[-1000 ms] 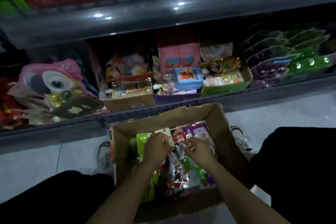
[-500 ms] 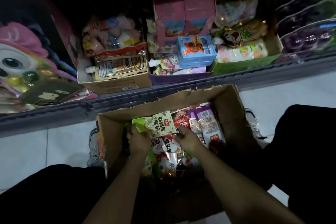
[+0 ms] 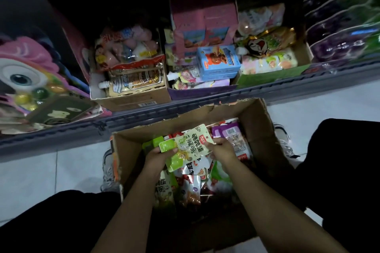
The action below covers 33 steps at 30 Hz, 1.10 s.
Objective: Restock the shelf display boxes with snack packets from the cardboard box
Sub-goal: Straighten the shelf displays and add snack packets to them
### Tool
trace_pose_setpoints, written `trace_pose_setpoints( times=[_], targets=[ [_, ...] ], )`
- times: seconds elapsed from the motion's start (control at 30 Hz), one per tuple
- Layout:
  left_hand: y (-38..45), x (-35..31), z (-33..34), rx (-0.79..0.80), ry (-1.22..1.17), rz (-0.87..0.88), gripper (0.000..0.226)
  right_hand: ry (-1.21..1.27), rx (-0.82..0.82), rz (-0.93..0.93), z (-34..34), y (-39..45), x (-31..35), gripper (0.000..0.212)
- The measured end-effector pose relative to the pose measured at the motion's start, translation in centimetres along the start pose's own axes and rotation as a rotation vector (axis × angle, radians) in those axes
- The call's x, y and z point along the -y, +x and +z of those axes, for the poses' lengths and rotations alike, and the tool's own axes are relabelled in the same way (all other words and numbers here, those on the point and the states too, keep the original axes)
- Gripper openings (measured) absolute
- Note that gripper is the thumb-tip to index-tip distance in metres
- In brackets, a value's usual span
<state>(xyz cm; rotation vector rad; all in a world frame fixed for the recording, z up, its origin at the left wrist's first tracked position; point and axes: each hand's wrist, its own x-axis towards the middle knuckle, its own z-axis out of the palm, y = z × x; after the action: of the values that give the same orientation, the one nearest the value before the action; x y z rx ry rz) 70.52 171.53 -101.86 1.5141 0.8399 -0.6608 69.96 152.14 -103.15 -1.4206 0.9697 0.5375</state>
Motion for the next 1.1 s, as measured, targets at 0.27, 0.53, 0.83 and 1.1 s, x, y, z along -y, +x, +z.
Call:
trace_pose_setpoints(
  times=[0.27, 0.53, 0.83, 1.1],
  targets=[
    [-7.1, -5.1, 1.6, 0.249, 0.296, 0.167, 0.026, 0.001, 0.06, -0.275, -4.4, -6.0, 7.5, 0.011],
    [-16.3, -14.7, 3.6, 0.283, 0.414, 0.559, 0.032, -0.082, 0.121, -0.67, -8.4, -16.7, 17.6, 0.015],
    [-26.9, -25.6, 4.7, 0.262, 0.352, 0.875, 0.014, -0.218, 0.085, -1.055, -11.3, -27.2, 26.7, 0.016],
    [-31.4, -33.3, 6.4, 0.258, 0.257, 0.933, 0.018, -0.068, -0.015, -1.26, -12.2, -29.5, 33.0, 0.028]
  ],
)
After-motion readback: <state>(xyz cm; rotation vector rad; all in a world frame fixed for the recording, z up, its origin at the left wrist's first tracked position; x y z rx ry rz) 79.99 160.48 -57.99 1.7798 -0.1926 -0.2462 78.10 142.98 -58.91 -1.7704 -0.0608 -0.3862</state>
